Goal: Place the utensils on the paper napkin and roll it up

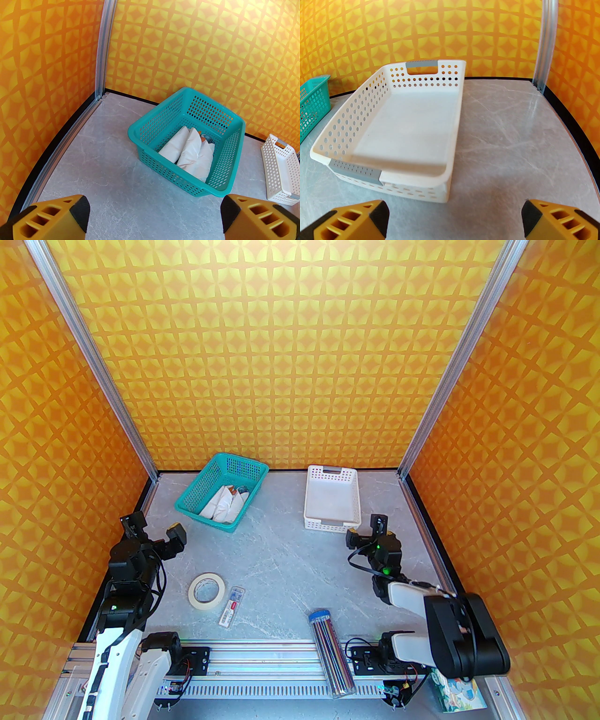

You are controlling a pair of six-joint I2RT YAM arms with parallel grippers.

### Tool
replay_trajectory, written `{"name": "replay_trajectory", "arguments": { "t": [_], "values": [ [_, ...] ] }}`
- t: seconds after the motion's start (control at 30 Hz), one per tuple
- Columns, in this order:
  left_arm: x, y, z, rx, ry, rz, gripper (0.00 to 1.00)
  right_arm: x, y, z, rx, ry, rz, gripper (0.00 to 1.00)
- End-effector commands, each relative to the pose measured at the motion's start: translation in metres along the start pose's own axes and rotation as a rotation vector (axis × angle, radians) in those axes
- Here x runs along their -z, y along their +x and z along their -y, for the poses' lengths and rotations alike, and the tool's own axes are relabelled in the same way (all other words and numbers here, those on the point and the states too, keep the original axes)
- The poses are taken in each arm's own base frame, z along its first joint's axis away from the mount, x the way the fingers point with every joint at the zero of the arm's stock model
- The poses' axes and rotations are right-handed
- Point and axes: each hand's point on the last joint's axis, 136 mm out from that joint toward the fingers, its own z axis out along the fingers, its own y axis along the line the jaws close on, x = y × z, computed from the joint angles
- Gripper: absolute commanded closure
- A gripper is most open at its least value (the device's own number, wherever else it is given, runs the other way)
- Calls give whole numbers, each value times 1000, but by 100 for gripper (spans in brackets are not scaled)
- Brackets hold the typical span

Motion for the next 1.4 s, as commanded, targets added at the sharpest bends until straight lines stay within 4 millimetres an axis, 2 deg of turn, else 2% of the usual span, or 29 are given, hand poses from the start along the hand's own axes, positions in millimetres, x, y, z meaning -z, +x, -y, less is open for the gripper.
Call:
{"name": "replay_trajectory", "arguments": {
  "t": [0.0,0.2,0.4,0.63,0.87,1.37],
  "values": [
    [-3,1,-9,-6,-43,15,1,-10,-13,-1,10,-14,70,1],
    [-5,6,-15,-17,-65,6,1,-19,-10,-2,15,-14,11,1],
    [-12,16,-34,-51,-165,-32,1,-20,-9,-2,17,-13,6,1],
    [-26,35,-53,-109,-240,-24,1,-19,-10,-1,16,-11,8,1],
    [-39,58,-64,-102,-257,17,1,-19,-10,-1,17,-10,9,1],
    [-95,74,-42,-152,-111,37,1,-20,-10,-1,19,-7,8,1]
  ]
}}
